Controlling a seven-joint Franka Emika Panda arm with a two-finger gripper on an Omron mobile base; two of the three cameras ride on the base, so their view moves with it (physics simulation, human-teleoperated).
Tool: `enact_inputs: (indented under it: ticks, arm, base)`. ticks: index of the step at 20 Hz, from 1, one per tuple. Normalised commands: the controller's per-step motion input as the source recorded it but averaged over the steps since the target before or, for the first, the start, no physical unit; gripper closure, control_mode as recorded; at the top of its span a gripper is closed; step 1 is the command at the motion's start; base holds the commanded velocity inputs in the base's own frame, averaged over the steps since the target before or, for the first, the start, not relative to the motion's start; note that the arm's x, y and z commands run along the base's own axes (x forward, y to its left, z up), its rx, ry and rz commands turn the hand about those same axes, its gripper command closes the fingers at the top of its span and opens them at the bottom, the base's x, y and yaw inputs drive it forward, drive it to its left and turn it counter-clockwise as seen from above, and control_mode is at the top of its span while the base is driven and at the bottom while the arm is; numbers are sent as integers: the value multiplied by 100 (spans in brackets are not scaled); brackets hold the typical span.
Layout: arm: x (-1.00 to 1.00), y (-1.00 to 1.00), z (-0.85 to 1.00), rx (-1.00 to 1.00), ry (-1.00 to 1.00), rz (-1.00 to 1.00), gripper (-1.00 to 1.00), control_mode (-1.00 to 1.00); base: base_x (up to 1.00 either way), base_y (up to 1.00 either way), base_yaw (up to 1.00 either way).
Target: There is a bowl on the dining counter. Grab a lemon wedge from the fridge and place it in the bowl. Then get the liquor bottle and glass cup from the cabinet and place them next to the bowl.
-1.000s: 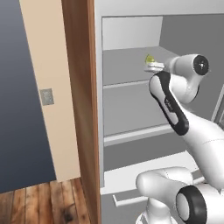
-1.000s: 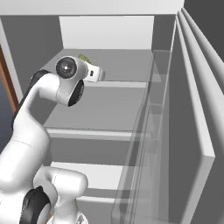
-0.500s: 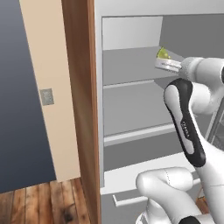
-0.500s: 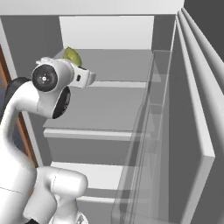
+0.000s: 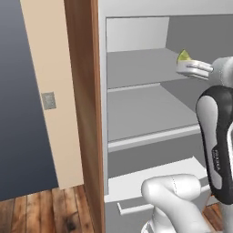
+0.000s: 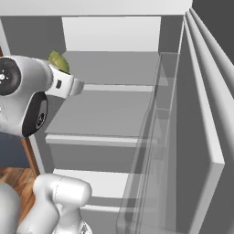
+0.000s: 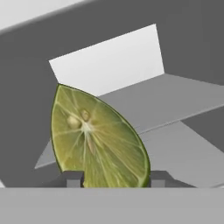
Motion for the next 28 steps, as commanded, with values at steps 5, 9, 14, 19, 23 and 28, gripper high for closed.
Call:
enact_inputs:
  ticks: [5, 9, 14, 19, 23, 28]
  arm:
    - [-95, 14, -9, 0, 8, 0, 100, -100]
    - [-58, 21, -6, 0, 12, 0, 100, -100]
    - [-11, 19, -2, 0, 11, 0, 100, -100]
    - [0, 18, -8, 0, 7, 0, 100, -100]
    - [0, 0, 0, 0, 0, 0, 100, -100]
    - [-22, 1, -1, 0, 0, 0, 100, 100]
  base:
    - [0, 0, 0]
    - [0, 0, 0]
    - [0, 0, 0]
    - [0, 0, 0]
    - [0, 0, 0]
    - [-39, 6, 0]
